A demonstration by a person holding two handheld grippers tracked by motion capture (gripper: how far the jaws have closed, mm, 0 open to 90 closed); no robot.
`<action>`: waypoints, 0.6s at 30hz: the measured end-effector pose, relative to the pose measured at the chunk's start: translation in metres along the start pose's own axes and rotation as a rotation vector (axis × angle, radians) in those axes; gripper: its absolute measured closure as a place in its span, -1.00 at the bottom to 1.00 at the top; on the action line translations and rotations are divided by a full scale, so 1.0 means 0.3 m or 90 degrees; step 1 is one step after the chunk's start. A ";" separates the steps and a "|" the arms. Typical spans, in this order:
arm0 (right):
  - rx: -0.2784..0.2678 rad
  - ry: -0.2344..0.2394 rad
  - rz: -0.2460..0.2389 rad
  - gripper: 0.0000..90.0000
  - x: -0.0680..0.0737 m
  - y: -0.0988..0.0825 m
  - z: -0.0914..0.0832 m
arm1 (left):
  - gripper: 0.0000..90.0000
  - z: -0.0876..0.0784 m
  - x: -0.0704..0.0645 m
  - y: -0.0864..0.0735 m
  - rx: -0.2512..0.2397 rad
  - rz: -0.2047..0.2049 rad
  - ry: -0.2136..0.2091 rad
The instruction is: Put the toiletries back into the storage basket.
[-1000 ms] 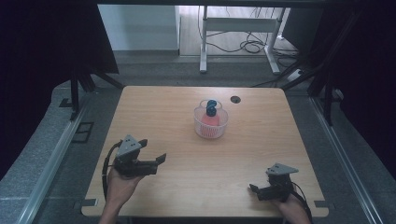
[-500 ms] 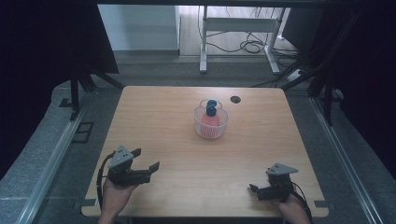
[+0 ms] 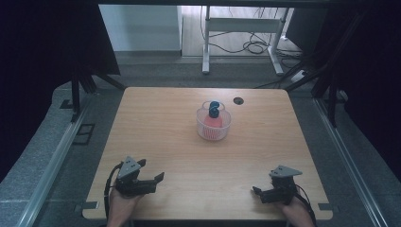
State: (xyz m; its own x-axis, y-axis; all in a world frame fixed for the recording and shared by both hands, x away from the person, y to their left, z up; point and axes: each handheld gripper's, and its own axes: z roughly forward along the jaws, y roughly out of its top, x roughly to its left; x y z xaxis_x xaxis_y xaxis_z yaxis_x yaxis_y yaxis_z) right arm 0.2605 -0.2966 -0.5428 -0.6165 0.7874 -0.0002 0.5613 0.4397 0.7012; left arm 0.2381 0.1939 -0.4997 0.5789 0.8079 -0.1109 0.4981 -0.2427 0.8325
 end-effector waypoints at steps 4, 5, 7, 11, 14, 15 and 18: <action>-0.001 0.000 0.000 -1.00 0.000 0.000 0.000 | -0.73 0.014 -0.008 -0.017 0.013 0.006 0.002; 0.000 0.000 0.000 -1.00 0.000 0.000 0.000 | -0.73 0.017 -0.010 -0.020 0.014 0.006 0.003; 0.000 0.000 0.000 -1.00 0.000 0.000 0.000 | -0.73 0.027 -0.015 -0.032 0.022 0.005 0.000; -0.001 0.000 -0.001 -1.00 0.000 0.000 0.000 | -0.73 0.048 -0.030 -0.051 0.044 0.015 -0.001; 0.000 0.000 0.000 -1.00 0.000 0.000 0.000 | -0.73 0.067 -0.043 -0.062 0.064 0.025 0.000; -0.001 0.000 0.000 -1.00 0.000 0.000 0.000 | -0.73 0.076 -0.048 -0.067 0.075 0.031 0.000; 0.000 -0.001 -0.001 -1.00 0.000 0.000 0.000 | -0.73 0.100 -0.056 -0.080 0.104 0.046 0.001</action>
State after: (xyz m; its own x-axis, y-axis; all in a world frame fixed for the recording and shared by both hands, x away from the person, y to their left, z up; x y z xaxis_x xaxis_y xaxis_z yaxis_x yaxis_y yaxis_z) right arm 0.2605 -0.2966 -0.5427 -0.6165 0.7873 -0.0014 0.5604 0.4401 0.7016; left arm 0.2359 0.1700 -0.5341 0.6155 0.7863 -0.0533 0.5537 -0.3834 0.7392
